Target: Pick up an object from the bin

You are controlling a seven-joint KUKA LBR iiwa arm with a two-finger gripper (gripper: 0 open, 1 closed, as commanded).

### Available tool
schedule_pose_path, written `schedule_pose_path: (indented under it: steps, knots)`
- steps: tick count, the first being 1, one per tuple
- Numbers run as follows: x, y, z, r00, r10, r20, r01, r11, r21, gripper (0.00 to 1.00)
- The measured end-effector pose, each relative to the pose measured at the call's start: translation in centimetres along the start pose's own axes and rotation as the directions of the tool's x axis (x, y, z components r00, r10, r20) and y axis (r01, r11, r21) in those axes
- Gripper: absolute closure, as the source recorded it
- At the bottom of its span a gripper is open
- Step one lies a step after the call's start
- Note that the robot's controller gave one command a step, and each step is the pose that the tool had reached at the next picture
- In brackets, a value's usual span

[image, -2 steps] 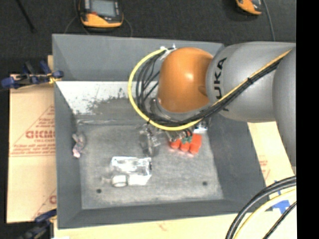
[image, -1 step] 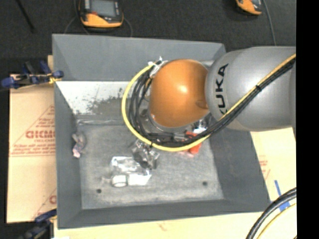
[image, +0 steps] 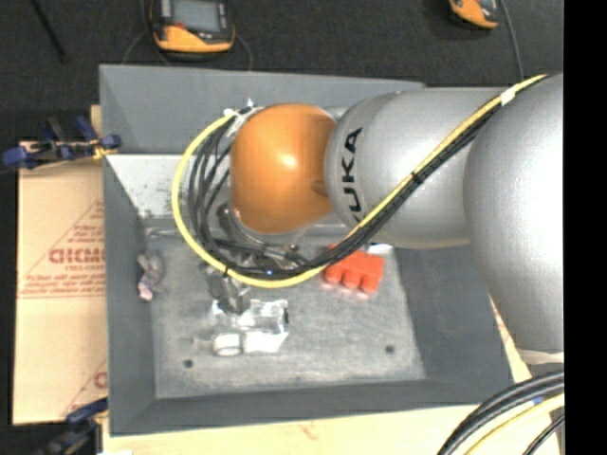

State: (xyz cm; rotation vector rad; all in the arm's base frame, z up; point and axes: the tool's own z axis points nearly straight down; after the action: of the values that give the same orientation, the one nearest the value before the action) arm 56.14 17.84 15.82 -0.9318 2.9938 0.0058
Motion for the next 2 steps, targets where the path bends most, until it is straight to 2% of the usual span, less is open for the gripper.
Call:
schedule_pose_path:
  steps: [1, 2]
  knots:
    - [0.1, -0.2, 0.0, 1.000, 0.003, -0.001, -0.003, 1.000, 0.001, 0.00]
    - [5.1, -4.9, 8.7, 1.000, 0.009, -0.004, -0.009, 1.000, -0.002, 0.00]
